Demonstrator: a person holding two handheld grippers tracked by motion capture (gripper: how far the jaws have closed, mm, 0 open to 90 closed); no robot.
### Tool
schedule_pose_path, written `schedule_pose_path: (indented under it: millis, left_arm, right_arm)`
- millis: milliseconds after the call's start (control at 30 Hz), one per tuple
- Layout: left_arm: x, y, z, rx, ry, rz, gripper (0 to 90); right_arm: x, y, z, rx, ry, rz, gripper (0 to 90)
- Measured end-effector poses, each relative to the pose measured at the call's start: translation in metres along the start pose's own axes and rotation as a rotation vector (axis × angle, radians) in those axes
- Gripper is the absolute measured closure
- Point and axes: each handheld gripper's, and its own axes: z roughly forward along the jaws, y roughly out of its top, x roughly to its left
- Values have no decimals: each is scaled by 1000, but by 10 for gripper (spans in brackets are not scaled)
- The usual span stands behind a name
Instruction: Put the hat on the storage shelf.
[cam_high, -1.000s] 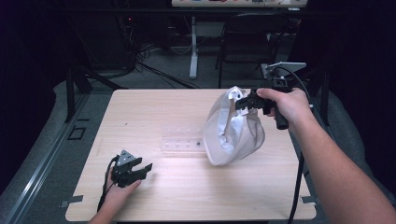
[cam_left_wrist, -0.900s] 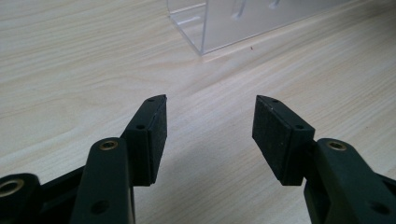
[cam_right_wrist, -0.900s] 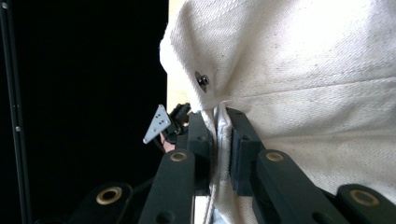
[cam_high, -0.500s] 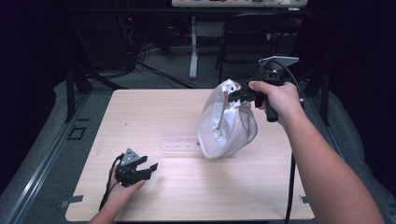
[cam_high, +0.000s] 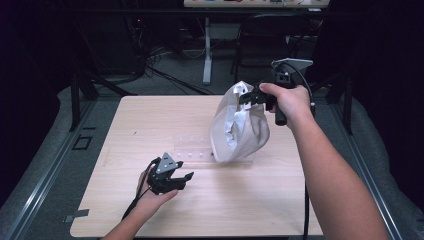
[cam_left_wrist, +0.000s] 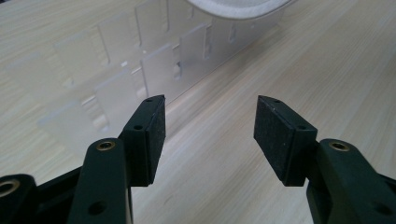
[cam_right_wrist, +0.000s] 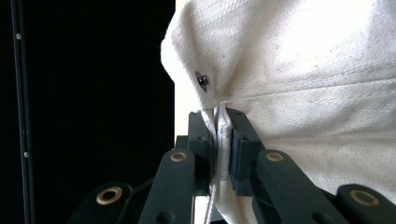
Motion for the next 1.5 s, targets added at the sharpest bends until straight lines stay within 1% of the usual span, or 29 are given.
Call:
schedule_pose_path:
  millis: [67,167,333,367,400,467,567,667,700,733,767,800,867,900,967,1000,1033,1067,1100,1133,1233,1267,1300,1400,1500]
  left_arm:
    - [-4,5,4,-11,4,8,441]
    - [-12,13,10,-33,5,23,441]
    - [-29,32,18,-61,6,73,439]
    - [-29,32,18,-61,6,73,435]
    - [-36,41,21,-67,5,88,432]
    - [-41,47,25,-73,11,97,430]
    - [-48,56,33,-71,12,107,429]
    - [-52,60,37,-76,18,106,428]
    - [-53,61,39,-76,20,109,428]
    - [-58,65,43,-70,28,116,428]
    - [-58,65,43,-70,28,116,429]
    - [-60,68,46,-69,34,116,429]
    - [-64,72,49,-43,70,118,453]
    - [-65,73,51,-34,87,118,479]
    - [-65,75,52,-35,109,109,530]
    - [-65,76,52,-21,134,112,562]
    - [-65,76,53,-10,149,119,602]
    - [-65,76,54,-4,171,128,620]
    - [-64,77,54,2,177,132,658]
    - [-63,77,55,6,194,135,694]
    - [-61,77,55,5,201,136,743]
    - [-59,76,53,0,207,147,761]
    - [-59,76,53,0,207,147,770]
    - [-55,75,50,-13,194,160,788]
    - [-54,74,49,-21,191,170,803]
  right_arm:
    - [1,2,2,-5,-3,5,817]
    - [2,4,6,-13,8,6,817]
    - [6,6,11,-22,9,5,817]
    - [7,6,12,-22,7,4,818]
    - [8,6,13,-22,5,5,817]
    - [9,6,15,-20,7,4,817]
    - [11,7,17,-16,6,3,818]
    - [11,8,20,-10,5,1,818]
    - [11,8,20,-10,5,1,818]
    - [10,8,22,-9,6,1,817]
    - [10,8,22,-9,6,1,817]
    - [11,8,22,-9,6,1,818]
    - [11,8,23,-9,6,5,818]
    - [11,8,23,-9,7,1,818]
    - [12,8,24,-11,6,3,817]
    - [12,8,23,-9,5,2,818]
    - [12,8,23,-9,4,2,817]
    - [11,8,23,-9,5,2,817]
    - [11,8,22,-9,1,5,817]
    - [11,8,22,-9,1,3,818]
    - [10,8,22,-4,-1,4,817]
    - [10,8,21,-6,0,4,817]
    - [10,8,21,-6,0,4,817]
    - [11,7,20,-10,2,4,817]
    - [12,7,21,-11,4,-1,817]
